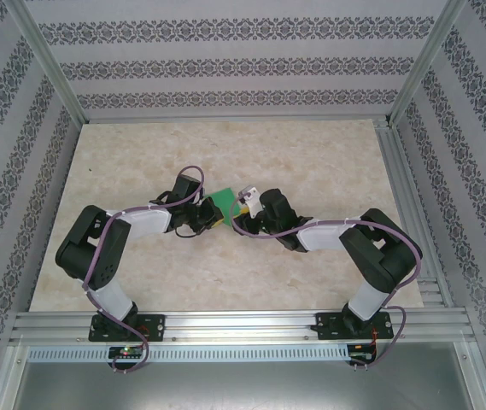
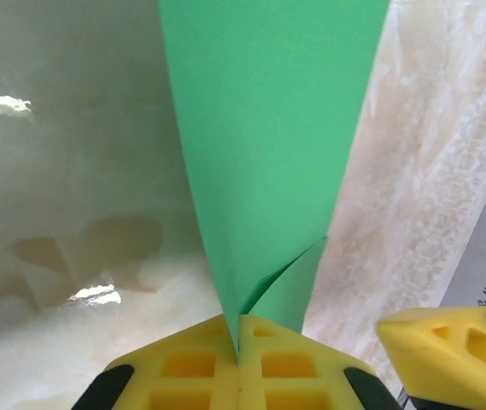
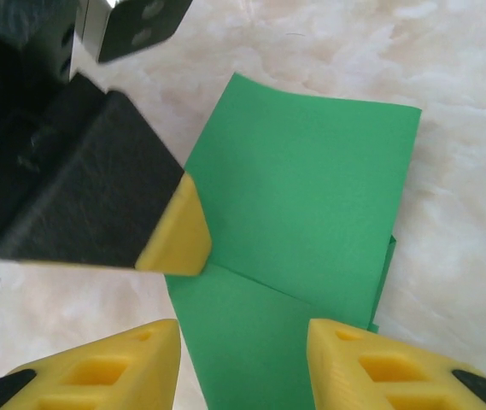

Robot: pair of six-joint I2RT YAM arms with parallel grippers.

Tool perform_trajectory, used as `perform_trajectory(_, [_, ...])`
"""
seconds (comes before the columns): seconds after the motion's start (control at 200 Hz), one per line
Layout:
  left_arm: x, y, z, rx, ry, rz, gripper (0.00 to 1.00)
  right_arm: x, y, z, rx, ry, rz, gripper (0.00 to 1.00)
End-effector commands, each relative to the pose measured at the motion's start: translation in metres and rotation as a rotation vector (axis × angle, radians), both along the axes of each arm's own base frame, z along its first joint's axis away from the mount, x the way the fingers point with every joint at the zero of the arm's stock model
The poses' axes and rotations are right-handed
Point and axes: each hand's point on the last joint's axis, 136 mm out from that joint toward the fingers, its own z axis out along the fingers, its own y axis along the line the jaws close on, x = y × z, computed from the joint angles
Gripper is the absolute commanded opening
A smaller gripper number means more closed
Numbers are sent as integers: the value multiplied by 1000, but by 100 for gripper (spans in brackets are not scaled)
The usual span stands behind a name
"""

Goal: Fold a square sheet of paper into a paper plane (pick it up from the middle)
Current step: Fold the wing for the fifth time at the center of the table.

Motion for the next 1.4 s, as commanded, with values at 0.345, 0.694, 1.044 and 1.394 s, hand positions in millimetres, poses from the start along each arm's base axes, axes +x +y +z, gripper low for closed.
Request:
perform_trajectory(0.345, [-1,-4,23,-16,11,16,7,-20,26,-15,-179,-320,199,40])
perform_trajectory(0.694, [-1,-4,26,-19,14,19,8,-9,31,-30,-203,-357,184,34])
perform_trajectory(1.044, [-1,-5,29,-28,11,22,11,-2,30,-29,-198,-388,140,22])
perform_trajectory(1.394, [4,7,23,14,-6,37,32,-15,29,-18,-101,-325,172,11])
